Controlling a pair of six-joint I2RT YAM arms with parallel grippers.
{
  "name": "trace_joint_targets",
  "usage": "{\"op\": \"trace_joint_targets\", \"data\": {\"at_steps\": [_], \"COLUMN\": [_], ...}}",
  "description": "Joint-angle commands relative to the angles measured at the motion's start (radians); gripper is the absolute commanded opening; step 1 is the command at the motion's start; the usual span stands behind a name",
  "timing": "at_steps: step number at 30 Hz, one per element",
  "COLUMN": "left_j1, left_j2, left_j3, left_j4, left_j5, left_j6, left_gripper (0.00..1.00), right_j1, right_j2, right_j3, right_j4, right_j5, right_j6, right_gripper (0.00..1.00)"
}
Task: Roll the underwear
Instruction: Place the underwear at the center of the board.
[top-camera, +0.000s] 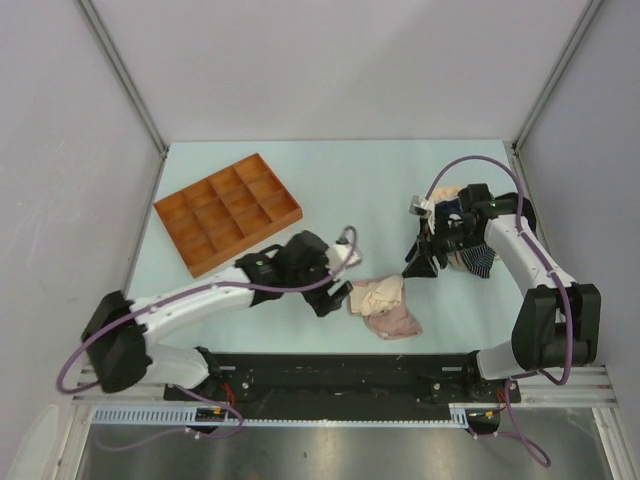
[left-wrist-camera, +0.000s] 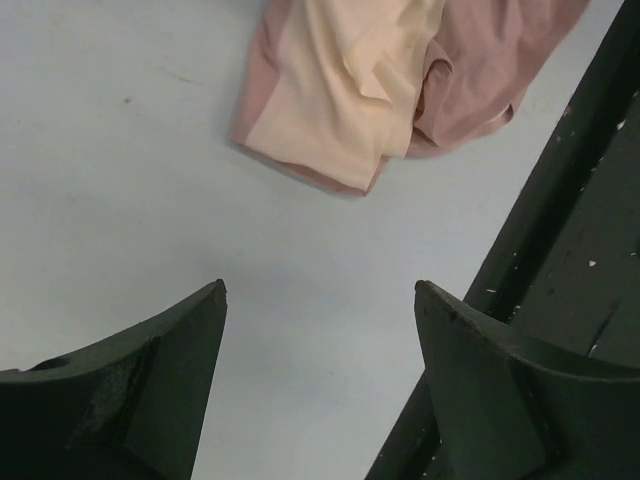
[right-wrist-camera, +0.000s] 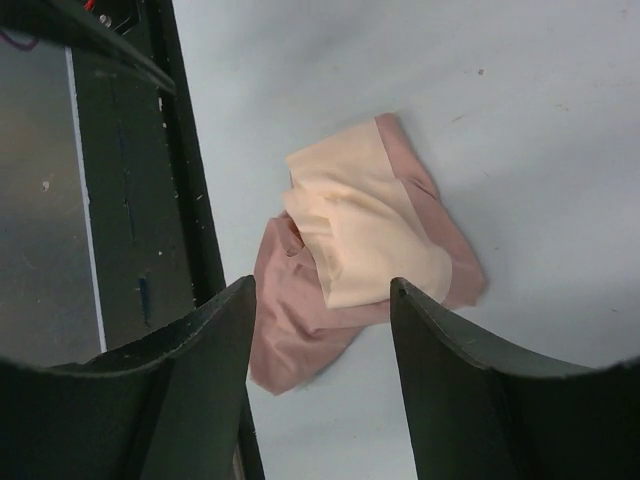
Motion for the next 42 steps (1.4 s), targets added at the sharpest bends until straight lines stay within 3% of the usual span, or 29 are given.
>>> {"op": "trace_joint_targets", "data": {"at_steps": [1,9,23,24,27,28,29,35,42], "left_j1": [-0.098,-0.159,-0.169,-0.169,-0.169,-0.169,-0.169,-0.155,-0.089], "left_j2": [0.183,0.388,0.502,0.508,0.523,0.523,0.515,0.427,0.213], "left_j3": [0.142,0.257,0.279,0.28,0.296,0.297,0.296,0.256,0.167], "left_j4": [-0.106,-0.074,0.029,0.032,0.021,0.02,0.024,0.038,0.08], "left_j5": [-0.105,-0.094,-0.14,-0.139,-0.127,-0.124,-0.127,-0.148,-0.087], "left_j6": [0.138,0.198,0.201,0.201,0.195,0.19,0.187,0.13,-0.027], "left_gripper": [0.78,0.72,0.62,0.59,0.35,0.13,0.03,0.0,0.01], "right_j1": [-0.042,-0.168,-0.174,-0.174,-0.174,-0.174,-0.174,-0.173,-0.125], "right_j2": [-0.019,-0.047,-0.035,-0.032,-0.029,-0.026,-0.023,-0.007,-0.006], "right_j3": [0.0,-0.014,-0.013,-0.014,-0.014,-0.014,-0.014,-0.013,-0.034], "right_j4": [-0.037,-0.096,-0.124,-0.126,-0.13,-0.132,-0.133,-0.162,-0.14], "right_j5": [-0.036,-0.073,-0.079,-0.079,-0.079,-0.078,-0.076,-0.07,-0.047], "right_j6": [-0.075,-0.135,-0.162,-0.164,-0.169,-0.17,-0.17,-0.21,-0.216], "right_gripper": [0.6,0.6,0.6,0.6,0.6,0.6,0.6,0.6,0.6]}}
